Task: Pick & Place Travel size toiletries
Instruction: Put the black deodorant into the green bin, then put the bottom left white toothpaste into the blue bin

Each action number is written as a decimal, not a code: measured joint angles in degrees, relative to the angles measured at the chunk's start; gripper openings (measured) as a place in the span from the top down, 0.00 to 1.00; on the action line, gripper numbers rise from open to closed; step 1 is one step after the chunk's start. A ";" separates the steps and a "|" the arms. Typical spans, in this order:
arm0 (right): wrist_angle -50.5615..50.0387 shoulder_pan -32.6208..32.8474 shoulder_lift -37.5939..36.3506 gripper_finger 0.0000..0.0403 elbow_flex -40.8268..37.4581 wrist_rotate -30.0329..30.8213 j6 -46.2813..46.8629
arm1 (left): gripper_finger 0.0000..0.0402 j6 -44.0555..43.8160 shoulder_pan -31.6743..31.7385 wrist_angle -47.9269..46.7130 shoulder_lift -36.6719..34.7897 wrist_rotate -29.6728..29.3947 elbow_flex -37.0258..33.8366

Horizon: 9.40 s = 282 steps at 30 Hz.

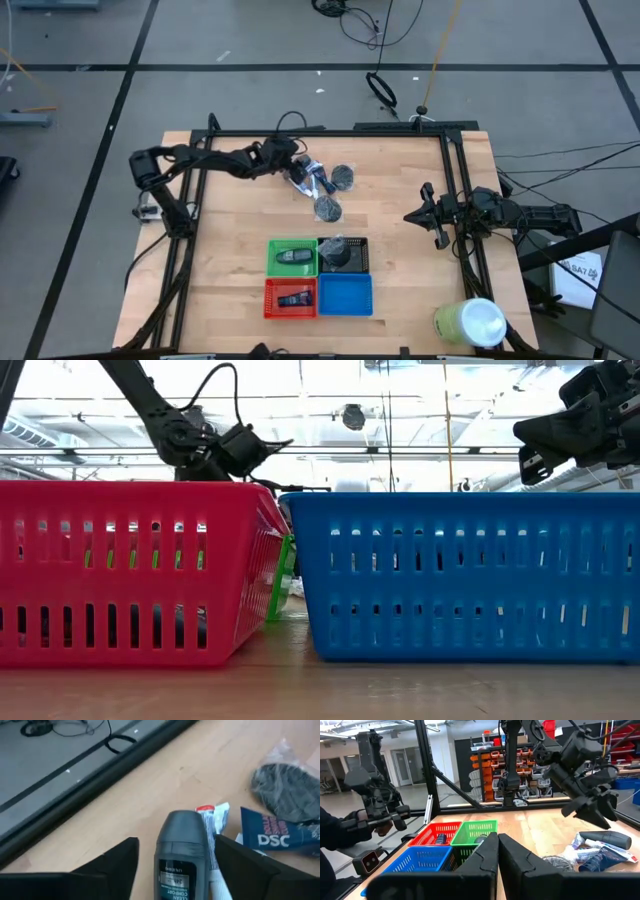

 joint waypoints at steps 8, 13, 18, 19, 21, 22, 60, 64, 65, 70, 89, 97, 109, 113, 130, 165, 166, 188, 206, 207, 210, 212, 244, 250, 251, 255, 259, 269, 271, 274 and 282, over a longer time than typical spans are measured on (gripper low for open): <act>0.00 0.00 0.00 1.00 0.00 0.00 -0.02 | 0.22 -0.07 0.25 -9.73 0.52 0.84 2.89; 0.00 0.02 0.00 1.00 -0.01 0.00 0.00 | 0.21 -1.65 1.23 -12.48 0.52 -0.29 3.23; 0.00 0.01 0.00 1.00 -0.02 0.00 0.00 | 0.23 -1.33 1.18 -12.32 1.04 -0.07 3.25; 0.00 0.02 0.00 1.00 -0.02 0.00 0.00 | 0.24 -1.23 1.16 -12.30 1.37 0.10 3.25; -0.01 0.00 0.00 1.00 -0.01 0.00 -0.01 | 0.25 -1.15 1.18 -12.39 2.42 0.08 3.25; 0.00 0.02 0.00 1.00 -0.01 0.00 -0.02 | 0.26 -1.09 1.18 -12.24 3.10 0.11 3.25; 0.00 0.02 0.00 1.00 -0.02 0.00 0.00 | 0.55 3.35 1.05 -12.55 6.87 2.36 3.32; 0.00 0.01 0.00 1.00 -0.01 0.00 0.00 | 0.59 3.27 1.07 -12.73 6.87 1.88 3.32; 0.00 0.01 0.00 1.00 -0.01 0.00 -0.01 | 0.59 3.17 1.07 -12.74 6.87 1.88 3.32; 0.00 0.01 0.00 1.00 -0.01 0.00 0.00 | 0.56 3.01 0.90 -12.88 6.88 2.23 3.29; 0.00 0.00 0.00 1.00 0.00 0.00 0.00 | 0.59 2.07 -2.24 -20.22 -0.56 -0.17 3.08; 0.00 0.02 0.00 1.00 -0.02 0.00 0.00 | 0.58 3.51 -5.29 -19.94 -4.90 -3.63 3.12; 0.00 0.01 0.00 1.00 -0.02 0.00 0.00 | 0.59 4.98 -8.19 -19.88 -8.06 -3.93 3.16; 0.00 0.00 0.00 1.00 0.00 0.00 -0.01 | 0.58 6.21 -9.70 -19.56 -8.54 -3.91 3.23; 0.00 0.02 0.00 1.00 0.00 0.00 0.00 | 0.59 7.44 -14.69 -19.90 -8.94 2.44 3.23; 0.01 0.01 0.87 1.00 0.00 0.00 -0.01 | 0.60 13.88 -33.23 -22.98 -33.10 12.80 -6.76; 0.02 0.01 0.87 1.00 -0.01 0.00 -0.02 | 0.60 13.62 -33.87 -22.86 -33.29 12.85 -7.05; 0.00 0.01 0.87 1.00 -0.01 0.00 -0.02 | 0.59 7.47 -43.29 -21.31 -27.01 17.59 -7.66; 0.00 0.02 0.87 1.00 -0.01 0.00 -0.02 | 0.60 0.54 -43.30 -17.98 -14.89 18.75 -7.66; 0.00 0.01 0.87 1.00 0.00 0.00 -0.02 | 0.60 0.46 -43.30 -17.87 -14.73 19.12 -7.66; 0.00 0.00 0.87 1.00 -0.01 0.00 -0.02 | 0.57 0.23 -43.30 -17.82 -14.69 19.14 -7.66; 0.00 0.00 0.85 1.00 -0.02 0.00 0.00 | 0.54 0.12 -43.30 -17.53 -14.69 19.14 -7.66; 0.00 0.00 0.85 1.00 0.00 0.00 0.00 | 0.54 -0.63 -42.60 -18.70 -27.73 15.71 -7.57; 0.00 0.00 0.85 1.00 -0.02 0.00 -0.01 | 0.54 -0.71 -42.60 -19.28 -30.79 15.06 -7.57; 0.00 0.02 0.85 1.00 -0.02 0.00 -0.02 | 0.54 -1.16 -42.81 -19.68 -31.07 15.63 -7.57; 0.00 0.02 0.85 1.00 -0.02 0.00 -0.02 | 0.54 -2.50 -44.83 -22.41 -30.88 19.09 -7.57; 0.00 0.01 0.85 1.00 0.00 0.00 -0.02 | 0.54 0.05 -47.65 -18.33 -28.14 22.90 -7.57; 0.00 0.02 0.85 1.00 0.00 0.00 -0.01 | 0.54 0.54 -45.89 -16.05 -20.30 24.02 -7.57; 0.00 0.00 0.85 1.00 -0.02 0.00 0.00 | 0.54 -0.03 -44.18 -16.13 -18.62 24.02 -7.57; 0.00 0.02 0.85 1.00 0.00 0.00 -0.02 | 0.54 -0.13 -41.76 -14.93 -16.17 24.08 -7.57; 0.00 0.02 0.87 1.00 -0.01 0.00 0.00 | 0.54 -0.76 -37.85 -14.65 -13.41 24.11 -7.57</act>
